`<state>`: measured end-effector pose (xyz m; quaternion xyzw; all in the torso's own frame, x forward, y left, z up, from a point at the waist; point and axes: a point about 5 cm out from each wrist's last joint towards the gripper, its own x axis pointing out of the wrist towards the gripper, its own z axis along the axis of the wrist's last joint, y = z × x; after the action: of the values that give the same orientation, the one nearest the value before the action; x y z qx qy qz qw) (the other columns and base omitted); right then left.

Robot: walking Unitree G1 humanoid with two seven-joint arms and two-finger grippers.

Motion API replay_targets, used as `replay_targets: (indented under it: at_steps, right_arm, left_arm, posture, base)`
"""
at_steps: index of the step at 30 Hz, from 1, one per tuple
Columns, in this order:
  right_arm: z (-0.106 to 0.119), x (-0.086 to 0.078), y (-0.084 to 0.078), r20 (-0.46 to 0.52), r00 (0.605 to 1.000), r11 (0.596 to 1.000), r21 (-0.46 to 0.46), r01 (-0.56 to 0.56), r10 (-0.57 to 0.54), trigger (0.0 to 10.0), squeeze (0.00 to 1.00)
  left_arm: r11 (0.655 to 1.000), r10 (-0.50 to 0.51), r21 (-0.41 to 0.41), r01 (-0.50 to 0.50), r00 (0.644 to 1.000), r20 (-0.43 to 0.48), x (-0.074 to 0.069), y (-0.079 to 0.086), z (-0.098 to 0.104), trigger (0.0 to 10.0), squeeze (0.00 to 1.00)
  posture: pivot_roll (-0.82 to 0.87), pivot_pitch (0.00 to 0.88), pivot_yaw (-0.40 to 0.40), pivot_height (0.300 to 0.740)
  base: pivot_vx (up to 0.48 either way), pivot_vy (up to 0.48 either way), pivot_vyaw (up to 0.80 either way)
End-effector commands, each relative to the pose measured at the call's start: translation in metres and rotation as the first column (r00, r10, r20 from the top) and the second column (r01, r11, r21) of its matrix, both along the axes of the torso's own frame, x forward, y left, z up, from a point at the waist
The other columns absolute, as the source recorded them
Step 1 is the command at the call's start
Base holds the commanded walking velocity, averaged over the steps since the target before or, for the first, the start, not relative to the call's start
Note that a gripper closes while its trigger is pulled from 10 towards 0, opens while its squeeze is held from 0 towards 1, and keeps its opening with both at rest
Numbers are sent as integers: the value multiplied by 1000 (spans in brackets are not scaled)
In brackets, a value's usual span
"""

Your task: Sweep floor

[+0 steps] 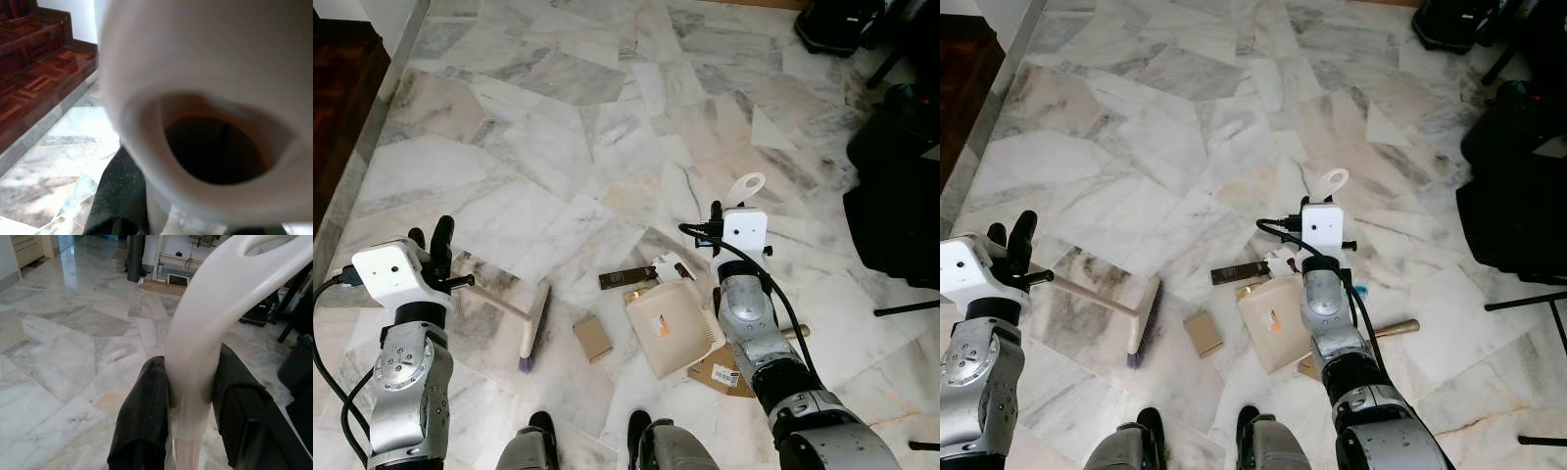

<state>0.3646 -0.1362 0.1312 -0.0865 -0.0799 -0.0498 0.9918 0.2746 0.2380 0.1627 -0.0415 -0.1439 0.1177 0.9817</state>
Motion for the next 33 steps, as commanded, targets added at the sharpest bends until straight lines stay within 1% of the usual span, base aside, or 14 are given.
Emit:
replay_targets:
  at_steps: [1,5,12,21,25,33]
  right_arm:
    - [1,-1,-4,7,1000,1000,29,12,-12,10000,0]
    - [6,1,-8,17,1000,996,81,24,-25,10000,0]
    - [12,2,-8,35,999,997,81,18,-21,10000,0]
    - [10,1,-4,27,1000,997,76,11,-13,10000,0]
    - [9,1,-1,30,1000,995,97,0,-3,10000,0]
    - [10,2,3,30,999,994,104,-20,17,10000,0]
  left_arm:
    - [1000,-6,12,6,1000,10,-2,-1,-1,10000,0]
    - [1000,-8,11,8,1000,11,-2,-2,-1,10000,0]
    - [1000,-12,5,12,1000,12,-2,-3,-2,10000,0]
    - [1000,-12,8,12,1000,12,-2,-5,-2,10000,0]
    - [1000,-7,12,7,1000,15,-2,-3,-1,10000,0]
    - [1000,-5,14,5,1000,20,-2,-3,0,10000,0]
  posture:
    - [27,319,-108,740]
    - [26,318,-110,740]
    - [22,318,-112,740]
    - [26,317,-113,740]
    - [33,315,-113,740]
    - [34,311,-113,740]
  base:
    - [0,0,0]
    - [0,0,0]
    - [0,0,0]
    - [0,0,0]
    - [0,0,0]
    - [0,0,0]
